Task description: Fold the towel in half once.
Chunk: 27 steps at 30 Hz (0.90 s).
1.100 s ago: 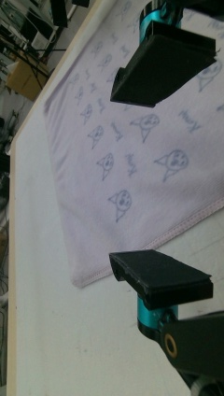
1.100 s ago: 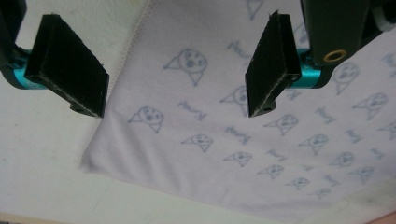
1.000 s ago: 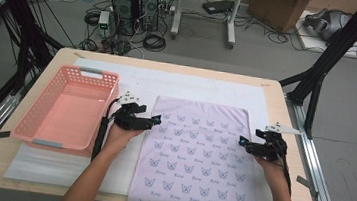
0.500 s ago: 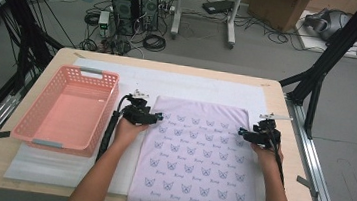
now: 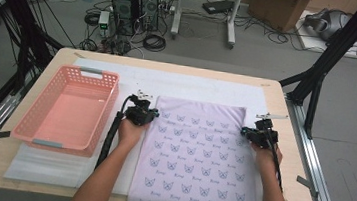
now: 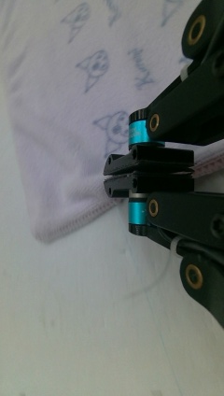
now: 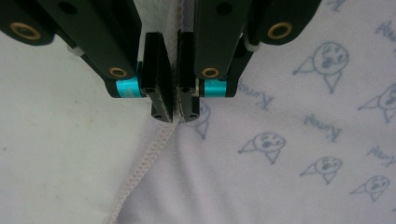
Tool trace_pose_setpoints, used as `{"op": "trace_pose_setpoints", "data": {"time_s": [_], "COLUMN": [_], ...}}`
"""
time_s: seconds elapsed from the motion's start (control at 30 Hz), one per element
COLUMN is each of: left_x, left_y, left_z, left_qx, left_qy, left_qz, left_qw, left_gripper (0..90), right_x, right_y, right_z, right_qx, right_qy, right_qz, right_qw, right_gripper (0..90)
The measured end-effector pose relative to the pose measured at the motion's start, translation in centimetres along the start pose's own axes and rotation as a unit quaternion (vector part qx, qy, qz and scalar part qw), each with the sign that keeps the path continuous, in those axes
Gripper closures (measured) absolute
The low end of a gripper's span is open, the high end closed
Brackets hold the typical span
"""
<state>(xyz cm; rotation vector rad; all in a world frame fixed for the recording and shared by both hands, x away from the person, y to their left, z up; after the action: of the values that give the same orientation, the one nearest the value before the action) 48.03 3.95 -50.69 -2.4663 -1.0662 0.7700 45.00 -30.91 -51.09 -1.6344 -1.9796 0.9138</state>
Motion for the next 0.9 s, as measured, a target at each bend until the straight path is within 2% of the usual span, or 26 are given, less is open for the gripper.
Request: {"op": "trace_pose_setpoints", "data": {"time_s": [0.03,0.07,0.2,0.23,0.27,0.33,0.37,0.47,0.53,0.63,0.73,0.9], "left_x": [0.2,0.3,0.6,0.8,0.9,1.4,1.5,1.5,1.2,0.6,0.0,-1.2], "left_y": [-0.2,-0.3,-0.7,-0.8,-0.9,-1.2,-1.3,-1.7,-2.2,-2.7,-3.3,-4.5], "left_z": [-0.3,-0.7,-2.0,-2.4,-2.7,-3.2,-3.1,-2.8,-2.8,-2.7,-2.5,-1.7], "left_qx": [-0.013,-0.023,-0.046,-0.053,-0.065,-0.085,-0.082,-0.073,-0.071,-0.060,-0.059,-0.044], "left_qy": [-0.013,-0.017,-0.019,-0.022,-0.024,-0.046,-0.052,-0.048,-0.049,-0.043,-0.046,-0.026], "left_qz": [0.001,0.000,-0.007,-0.009,-0.007,-0.004,0.001,0.010,0.022,0.029,0.038,0.047], "left_qw": [0.9998,0.9996,0.9987,0.9983,0.9976,0.9953,0.9952,0.9961,0.9960,0.9968,0.9965,0.9976], "left_gripper": [87.4,87.5,87.6,87.6,87.6,87.6,87.6,87.5,87.4,87.4,87.2,87.1], "right_x": [-0.1,-0.2,-0.5,-0.6,-0.8,-0.9,-0.9,-0.6,-0.5,-0.5,-0.4,-0.1], "right_y": [0.0,0.0,0.3,0.2,0.1,-0.1,-0.3,-0.6,-0.8,-1.1,-1.7,-3.6], "right_z": [-0.1,-0.2,-1.2,-1.6,-2.1,-3.2,-3.6,-4.3,-4.1,-3.7,-3.2,-2.6], "right_qx": [-0.004,-0.009,-0.029,-0.034,-0.045,-0.059,-0.062,-0.069,-0.065,-0.066,-0.068,-0.082], "right_qy": [0.002,0.005,0.017,0.027,0.034,0.046,0.046,0.046,0.040,0.044,0.043,0.038], "right_qz": [0.003,0.002,0.002,-0.001,-0.002,-0.006,-0.010,-0.017,-0.022,-0.030,-0.037,-0.045], "right_qw": [1.0000,0.9999,0.9994,0.9990,0.9984,0.9972,0.9969,0.9964,0.9968,0.9964,0.9961,0.9949], "right_gripper": [85.5,85.7,86.0,86.1,86.1,86.1,86.1,86.0,85.9,85.9,85.9,85.7]}}
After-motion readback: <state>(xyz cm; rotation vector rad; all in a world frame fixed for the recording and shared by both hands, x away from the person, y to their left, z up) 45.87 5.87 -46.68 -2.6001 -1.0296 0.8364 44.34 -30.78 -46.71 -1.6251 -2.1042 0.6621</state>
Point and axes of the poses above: each handheld gripper's, and its own axes: y roughly forward along the jaws, z roughly out of its underside, x roughly to its left, the point moved 10 cm from there along y, roughly forward along the jaws, and after that the axes turned 14 degrees about z, right-handed, at the moved point
